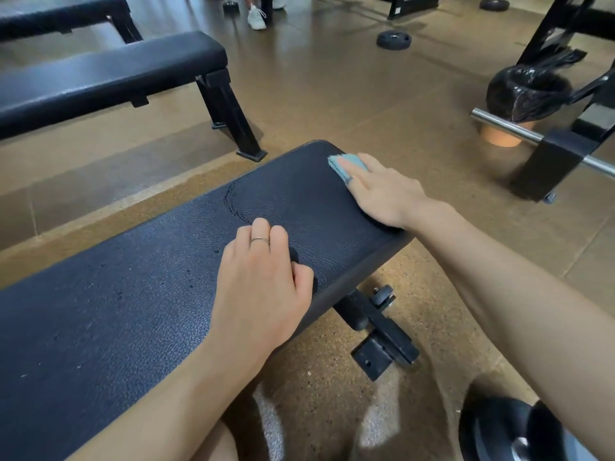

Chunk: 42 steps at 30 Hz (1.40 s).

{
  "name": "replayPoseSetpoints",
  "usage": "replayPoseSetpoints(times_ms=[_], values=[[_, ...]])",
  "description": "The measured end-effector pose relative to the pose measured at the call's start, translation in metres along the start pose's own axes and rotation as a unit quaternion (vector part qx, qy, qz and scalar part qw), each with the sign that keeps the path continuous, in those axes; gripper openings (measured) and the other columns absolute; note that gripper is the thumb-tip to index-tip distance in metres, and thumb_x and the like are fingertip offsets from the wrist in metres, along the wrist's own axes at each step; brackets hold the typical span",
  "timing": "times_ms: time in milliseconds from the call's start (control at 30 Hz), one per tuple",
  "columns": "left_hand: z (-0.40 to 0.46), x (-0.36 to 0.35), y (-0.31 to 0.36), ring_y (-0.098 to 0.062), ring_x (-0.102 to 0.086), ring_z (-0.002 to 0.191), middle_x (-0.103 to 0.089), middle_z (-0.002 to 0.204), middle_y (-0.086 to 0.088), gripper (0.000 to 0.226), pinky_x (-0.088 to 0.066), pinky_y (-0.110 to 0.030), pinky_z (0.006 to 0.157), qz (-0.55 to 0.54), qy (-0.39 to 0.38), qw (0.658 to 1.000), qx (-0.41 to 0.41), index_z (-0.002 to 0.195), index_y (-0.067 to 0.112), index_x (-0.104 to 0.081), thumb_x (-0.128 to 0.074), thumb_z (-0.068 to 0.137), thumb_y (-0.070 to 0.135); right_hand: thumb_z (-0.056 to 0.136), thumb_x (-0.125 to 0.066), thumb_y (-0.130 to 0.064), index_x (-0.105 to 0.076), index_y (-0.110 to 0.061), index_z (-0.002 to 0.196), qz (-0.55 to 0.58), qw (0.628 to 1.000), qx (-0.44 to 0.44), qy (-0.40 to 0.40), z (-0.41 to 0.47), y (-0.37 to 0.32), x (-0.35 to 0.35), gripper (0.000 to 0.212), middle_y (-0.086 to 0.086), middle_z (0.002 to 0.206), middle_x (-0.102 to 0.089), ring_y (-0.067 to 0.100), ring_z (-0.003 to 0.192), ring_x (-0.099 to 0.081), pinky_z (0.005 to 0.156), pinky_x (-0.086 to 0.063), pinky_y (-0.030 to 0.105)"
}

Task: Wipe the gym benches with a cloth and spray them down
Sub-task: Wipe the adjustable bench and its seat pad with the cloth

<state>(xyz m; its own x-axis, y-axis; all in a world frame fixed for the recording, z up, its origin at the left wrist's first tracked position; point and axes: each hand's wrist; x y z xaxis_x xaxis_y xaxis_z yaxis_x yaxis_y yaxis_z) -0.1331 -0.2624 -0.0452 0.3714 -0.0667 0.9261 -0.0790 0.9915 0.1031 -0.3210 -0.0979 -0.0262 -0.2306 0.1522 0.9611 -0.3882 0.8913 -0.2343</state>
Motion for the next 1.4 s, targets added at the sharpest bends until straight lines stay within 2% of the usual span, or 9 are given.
replayPoseSetpoints(times_ms=[200, 367, 533, 700, 767, 933, 1167, 1300, 1400], values=[[0.000, -0.001, 0.001, -0.029, -0.043, 0.086, -0.046, 0.090, -0.008, 0.015, -0.039, -0.045, 0.075, -0.003, 0.004, 1.000, -0.009, 0.086, 0.018, -0.031, -0.036, 0.088, 0.032, 0.105, -0.014, -0.045, -0.010, -0.057, 0.153, 0.015, 1.000, -0.016, -0.002, -0.053, 0.020, -0.001, 0.050, -0.017, 0.167, -0.005, 0.022, 0.147, -0.023, 0.113, -0.030, 0.046], [0.000, -0.002, 0.002, -0.030, -0.043, 0.085, -0.046, 0.089, -0.008, 0.014, -0.039, -0.045, 0.075, 0.001, 0.003, 1.000, -0.014, 0.086, 0.018, -0.032, -0.040, 0.087, 0.030, 0.103, -0.015, -0.044, -0.012, -0.051, 0.155, -0.002, 1.000, 0.021, -0.005, 0.034, -0.012, 0.005, 0.052, -0.008, 0.163, -0.018, 0.030, 0.138, -0.040, 0.106, -0.035, 0.046], [0.001, -0.002, 0.002, -0.032, -0.045, 0.086, -0.047, 0.089, -0.008, 0.013, -0.041, -0.046, 0.075, 0.001, 0.008, 1.000, -0.007, 0.086, 0.019, -0.032, -0.039, 0.086, 0.030, 0.102, -0.015, -0.044, -0.012, -0.054, 0.155, -0.011, 0.999, 0.036, -0.040, 0.090, -0.042, 0.005, 0.055, -0.009, 0.167, -0.013, 0.030, 0.146, -0.030, 0.115, -0.027, 0.046], [0.000, -0.001, 0.001, -0.031, -0.047, 0.088, -0.048, 0.091, -0.008, 0.011, -0.041, -0.046, 0.076, 0.003, 0.002, 1.000, -0.009, 0.086, 0.021, -0.034, -0.041, 0.086, 0.029, 0.105, -0.018, -0.039, -0.013, -0.044, 0.158, -0.085, 0.985, 0.149, -0.003, 0.015, -0.052, -0.016, 0.054, 0.003, 0.170, -0.006, 0.033, 0.155, -0.007, 0.124, -0.008, 0.049], [0.000, -0.001, 0.001, -0.031, -0.048, 0.088, -0.050, 0.092, -0.009, 0.009, -0.041, -0.045, 0.076, 0.006, 0.003, 1.000, -0.013, 0.087, 0.020, -0.039, -0.041, 0.085, 0.028, 0.105, -0.015, -0.040, -0.012, -0.043, 0.159, -0.067, 0.974, 0.216, -0.007, -0.036, -0.062, -0.028, 0.054, 0.000, 0.170, -0.004, 0.026, 0.156, -0.001, 0.125, -0.002, 0.045], [0.002, -0.002, -0.002, -0.034, -0.049, 0.086, -0.053, 0.089, -0.012, 0.010, -0.042, -0.046, 0.071, -0.003, 0.014, 1.000, -0.014, 0.084, 0.017, -0.044, -0.044, 0.083, 0.026, 0.108, -0.014, -0.038, -0.012, -0.047, 0.158, -0.051, 0.969, 0.242, -0.028, -0.045, -0.063, -0.023, 0.050, -0.009, 0.170, -0.002, 0.016, 0.156, 0.005, 0.126, 0.003, 0.040], [0.002, -0.004, -0.002, -0.034, -0.044, 0.082, -0.047, 0.086, -0.013, 0.014, -0.040, -0.046, 0.067, 0.005, 0.018, 1.000, -0.016, 0.081, 0.018, -0.031, -0.040, 0.086, 0.028, 0.105, -0.011, -0.037, -0.014, -0.043, 0.159, -0.059, 0.996, 0.052, 0.031, -0.042, -0.017, -0.021, 0.054, -0.003, 0.170, -0.005, 0.024, 0.156, 0.000, 0.126, 0.000, 0.046], [0.001, -0.003, -0.002, -0.035, -0.044, 0.082, -0.048, 0.087, -0.015, 0.011, -0.042, -0.048, 0.066, 0.001, 0.007, 1.000, -0.011, 0.079, 0.019, -0.033, -0.041, 0.084, 0.025, 0.099, -0.018, -0.036, -0.042, -0.035, 0.151, -0.025, 0.985, 0.107, 0.130, -0.113, -0.067, -0.055, 0.058, 0.001, 0.162, -0.036, 0.031, 0.150, -0.027, 0.123, -0.015, 0.051], [-0.001, -0.001, -0.001, -0.035, -0.044, 0.083, -0.048, 0.089, -0.015, 0.012, -0.042, -0.047, 0.066, -0.004, 0.003, 1.000, -0.016, 0.078, 0.018, -0.033, -0.040, 0.085, 0.024, 0.101, -0.015, -0.039, -0.036, -0.041, 0.153, 0.005, 0.989, 0.118, 0.092, -0.114, -0.054, -0.052, 0.056, -0.007, 0.165, -0.028, 0.022, 0.154, -0.017, 0.126, -0.004, 0.045]])
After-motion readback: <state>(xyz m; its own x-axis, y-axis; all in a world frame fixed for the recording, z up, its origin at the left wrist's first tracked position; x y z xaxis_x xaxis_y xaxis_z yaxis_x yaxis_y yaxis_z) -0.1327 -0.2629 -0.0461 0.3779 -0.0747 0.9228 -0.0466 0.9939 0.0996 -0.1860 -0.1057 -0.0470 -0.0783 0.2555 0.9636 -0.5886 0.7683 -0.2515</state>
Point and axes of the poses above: each hand's wrist, its own z-axis towards the middle knuckle, its own x-axis out of the back of the hand, y = z × x
